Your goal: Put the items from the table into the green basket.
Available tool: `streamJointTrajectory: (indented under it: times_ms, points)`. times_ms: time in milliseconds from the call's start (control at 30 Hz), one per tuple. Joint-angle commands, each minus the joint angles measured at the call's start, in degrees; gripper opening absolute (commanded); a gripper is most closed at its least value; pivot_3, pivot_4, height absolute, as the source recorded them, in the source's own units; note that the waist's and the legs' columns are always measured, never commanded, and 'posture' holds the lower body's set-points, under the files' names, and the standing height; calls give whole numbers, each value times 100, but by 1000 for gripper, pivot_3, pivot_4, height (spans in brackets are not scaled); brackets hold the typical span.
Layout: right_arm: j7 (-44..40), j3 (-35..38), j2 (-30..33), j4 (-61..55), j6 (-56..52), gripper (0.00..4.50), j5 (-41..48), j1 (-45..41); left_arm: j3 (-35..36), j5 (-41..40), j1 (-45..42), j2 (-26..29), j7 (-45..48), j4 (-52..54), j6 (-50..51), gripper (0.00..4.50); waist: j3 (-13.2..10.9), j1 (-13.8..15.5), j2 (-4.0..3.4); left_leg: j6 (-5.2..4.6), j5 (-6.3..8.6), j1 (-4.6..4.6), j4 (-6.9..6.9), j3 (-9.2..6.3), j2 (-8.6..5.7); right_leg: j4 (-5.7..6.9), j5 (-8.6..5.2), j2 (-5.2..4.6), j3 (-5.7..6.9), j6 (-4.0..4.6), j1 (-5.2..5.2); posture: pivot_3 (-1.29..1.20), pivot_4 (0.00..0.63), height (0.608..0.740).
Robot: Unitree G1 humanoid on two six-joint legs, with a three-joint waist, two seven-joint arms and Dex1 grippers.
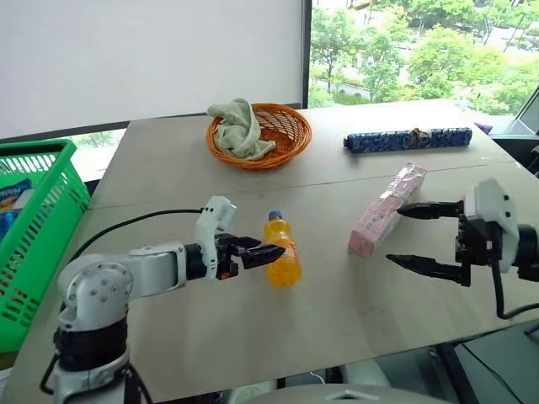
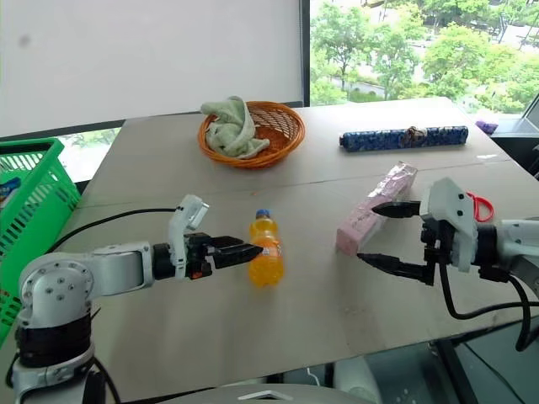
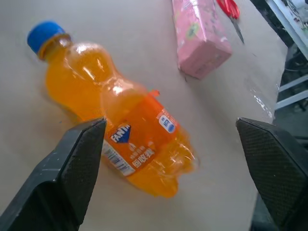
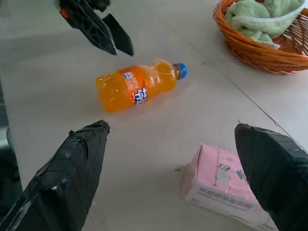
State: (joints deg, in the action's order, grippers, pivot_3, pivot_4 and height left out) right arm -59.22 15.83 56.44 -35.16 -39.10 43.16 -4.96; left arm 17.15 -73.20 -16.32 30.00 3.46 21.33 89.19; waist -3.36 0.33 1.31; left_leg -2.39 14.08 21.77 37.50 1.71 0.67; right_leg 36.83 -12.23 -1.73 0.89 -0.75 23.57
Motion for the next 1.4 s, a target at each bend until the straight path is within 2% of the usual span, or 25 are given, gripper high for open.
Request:
streamJointTrajectory:
  times_ms: [33, 233, 367, 400, 533, 633, 733, 800, 900, 1033, 1133, 1233, 1300, 1400]
  points:
    - [-93, -96, 201, -105, -48, 4500, 86, -253, -14, -358, -367, -401, -1395, -504, 330, 4437, 1, 27, 1, 0, 0, 1, 0, 0, 0, 0, 0, -2, -1, 0, 0, 35, 1, 740]
    - [-298, -69, 514, -171, -215, 4500, 221, -261, -176, -914, -847, -1304, -2594, -1400, 331, 4437, 9, 95, 12, 0, 0, 9, 1, -5, -14, -1, -4, -20, -3, 10, 1, 1, 2, 740]
    - [-321, -10, 617, -165, -247, 4500, 289, -251, -460, -1188, -1034, -1348, -2981, -1771, 331, 4437, 11, 69, 14, 1, 0, 7, 2, -5, -14, 0, -4, -31, -5, 15, 1, -15, 3, 740]
    - [-307, -19, 624, -164, -229, 4500, 266, -260, -653, -990, -1092, -1295, -2983, -1832, 331, 4437, 11, 55, 13, 1, 0, 7, 2, -5, -14, 0, -4, -31, -6, 15, 1, -22, 3, 740]
    - [-189, -88, 590, -245, -246, 4500, 239, -273, -1164, -289, -1280, -1226, -2777, -2084, 331, 3415, 16, 45, 8, 2, -1, 4, 2, -3, -17, 0, 0, -19, -5, 24, 0, -51, 5, 740]
    - [-124, -85, 576, -316, -275, 4500, 266, -237, -1262, -187, -1328, -1136, -2442, -2087, 331, 3163, 27, 10, -4, 2, 0, 0, 2, 5, -18, 0, -1, -19, -10, 23, -1, -61, 10, 740]
    - [17, -109, 534, -399, -332, 4500, 294, -249, -842, -416, -1277, -939, -1902, -1908, 302, 3142, 27, -36, -4, 2, -1, 0, 2, 6, -16, 1, -4, -19, -10, 17, 0, -71, 13, 740]
    - [307, -256, 453, -504, -448, 4500, 293, -396, -298, -760, -1156, -598, -1485, -1671, 83, 3140, 20, -141, -3, 3, 0, 0, 2, 6, -10, 1, -5, -25, -10, 17, 1, -52, 14, 740]
    - [847, -639, 79, -572, -739, 4500, 523, -933, 422, -902, -803, 280, -975, -1465, -49, 3140, 9, -277, 8, 5, -1, 4, -1, 7, 8, 6, -2, -23, -12, 26, 16, -4, 10, 740]
    - [1524, -1634, -919, -372, -1127, 4500, 468, -2065, 1311, -212, -371, 1389, -413, -1379, -735, 3140, 4, -243, 10, 17, -6, -1, -8, 5, 21, 8, 7, -7, -17, 41, 24, 68, 3, 740]
    - [1877, -2483, -1917, 242, -1152, 4500, 24, -3085, 1540, 1002, -20, 2243, 192, -1216, -1890, 3140, 2, -100, 12, 31, -10, 5, -10, -11, 14, 7, 7, -16, -3, 41, 27, 119, 0, 740]
    - [1778, -3038, -2718, 982, -923, 4500, -369, -4001, 1434, 2496, 548, 3077, 1169, -1225, -3491, 3140, 5, 19, 17, 51, -2, 21, -10, -8, 5, 4, 21, -28, 2, 62, 43, 164, 0, 740]
    - [1667, -3243, -3291, 1688, -753, 4500, -572, -4712, 1389, 3497, 522, 3615, 1439, -1816, -4621, 3140, 9, 107, 24, 53, -1, 53, -16, -5, 1, 2, 24, -35, 0, 66, 78, 214, 0, 740]
    - [1662, -3386, -3894, 2467, -542, 4500, -924, -5417, 1066, 4885, 379, 4335, 1604, -3392, -6266, 3140, 17, 262, 38, 72, -12, 126, -21, -12, -1, 13, 37, -32, 7, 81, 154, 226, 0, 740]
